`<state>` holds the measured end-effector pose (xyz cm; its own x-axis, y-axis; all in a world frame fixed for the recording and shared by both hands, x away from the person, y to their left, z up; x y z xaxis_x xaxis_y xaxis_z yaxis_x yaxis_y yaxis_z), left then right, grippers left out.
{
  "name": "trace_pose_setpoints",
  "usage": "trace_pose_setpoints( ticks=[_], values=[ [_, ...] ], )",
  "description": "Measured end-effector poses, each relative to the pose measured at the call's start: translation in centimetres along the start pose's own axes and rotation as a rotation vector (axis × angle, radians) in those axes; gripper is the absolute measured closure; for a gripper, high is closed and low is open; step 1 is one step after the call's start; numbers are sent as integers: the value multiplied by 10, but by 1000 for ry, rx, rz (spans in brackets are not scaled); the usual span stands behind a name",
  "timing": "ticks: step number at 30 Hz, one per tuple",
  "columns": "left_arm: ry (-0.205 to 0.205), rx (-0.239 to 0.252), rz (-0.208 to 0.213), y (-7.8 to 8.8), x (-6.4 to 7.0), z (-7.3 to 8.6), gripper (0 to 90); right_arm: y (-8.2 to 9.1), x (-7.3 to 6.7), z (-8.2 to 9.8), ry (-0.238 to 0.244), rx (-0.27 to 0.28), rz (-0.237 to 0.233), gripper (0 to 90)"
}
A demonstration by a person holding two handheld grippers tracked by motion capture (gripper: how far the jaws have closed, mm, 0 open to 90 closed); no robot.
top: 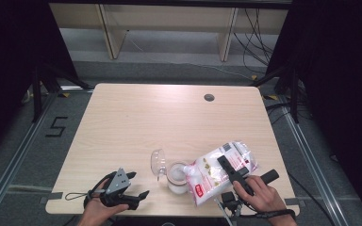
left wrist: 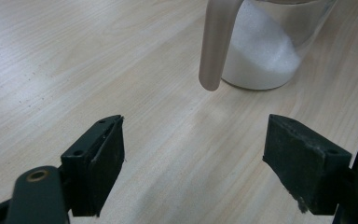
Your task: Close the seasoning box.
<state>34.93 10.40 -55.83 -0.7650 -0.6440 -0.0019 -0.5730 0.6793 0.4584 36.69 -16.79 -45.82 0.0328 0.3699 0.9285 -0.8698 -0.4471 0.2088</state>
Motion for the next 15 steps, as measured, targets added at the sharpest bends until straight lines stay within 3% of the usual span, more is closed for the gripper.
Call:
trace_pose_setpoints(
  ticks=[15],
  values=[
    [0,0,1,0,0,0,200,-3,-6,2,9,-11,-8,694]
  ],
)
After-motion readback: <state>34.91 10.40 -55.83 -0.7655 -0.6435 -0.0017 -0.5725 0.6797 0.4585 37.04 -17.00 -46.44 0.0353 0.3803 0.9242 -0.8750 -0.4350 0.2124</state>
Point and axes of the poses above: each handheld gripper's, and its own axes: y roughly backward along the jaws, z roughly out of its underside, x roughly to its right, the point moved 10 cm from there along -y, roughly forward along the jaws, and after that the axes turned 7 degrees about x, right-handed, at the moved point
